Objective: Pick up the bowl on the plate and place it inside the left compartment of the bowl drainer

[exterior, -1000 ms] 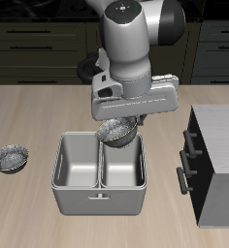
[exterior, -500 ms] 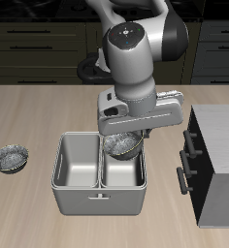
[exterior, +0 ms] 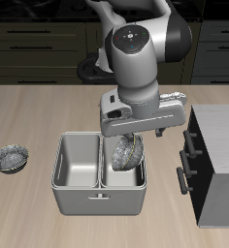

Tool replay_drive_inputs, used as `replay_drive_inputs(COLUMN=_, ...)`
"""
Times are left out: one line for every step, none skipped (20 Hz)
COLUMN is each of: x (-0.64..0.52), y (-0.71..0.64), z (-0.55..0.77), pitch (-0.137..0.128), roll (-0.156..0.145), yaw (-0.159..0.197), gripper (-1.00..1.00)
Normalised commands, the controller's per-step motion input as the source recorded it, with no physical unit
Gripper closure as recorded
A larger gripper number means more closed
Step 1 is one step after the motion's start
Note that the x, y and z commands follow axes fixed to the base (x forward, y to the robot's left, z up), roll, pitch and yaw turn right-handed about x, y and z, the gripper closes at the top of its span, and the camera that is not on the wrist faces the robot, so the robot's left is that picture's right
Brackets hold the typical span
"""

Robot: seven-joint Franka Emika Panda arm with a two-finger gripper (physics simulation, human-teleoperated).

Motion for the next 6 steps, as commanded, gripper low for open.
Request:
replay_drive_inputs(x=-0.04, y=-0.01, z=0.04, pitch=-0.003, roll=0.000, yaw=-0.013, gripper=-1.00)
replay_drive_inputs(x=-0.07, y=-0.05, z=0.06, pitch=-0.015, roll=-0.013, yaw=0.020, gripper=-1.00)
replay_drive_inputs(x=-0.07, y=-0.17, z=0.00, pitch=-0.003, roll=-0.055, yaw=-0.042, gripper=-1.00)
replay_drive_inputs(x=-0.11, y=-0.12, z=0.04, pitch=-0.012, roll=-0.007, yaw=-0.018, gripper=-1.00)
replay_drive_inputs(x=-0.06, y=-0.08, z=-0.02, pitch=0.016, roll=0.027, yaw=-0.035, gripper=-1.00)
replay_drive_inputs(x=-0.12, y=-0.15, z=0.05, pitch=-0.023, roll=-0.071, yaw=-0.015, gripper=-1.00)
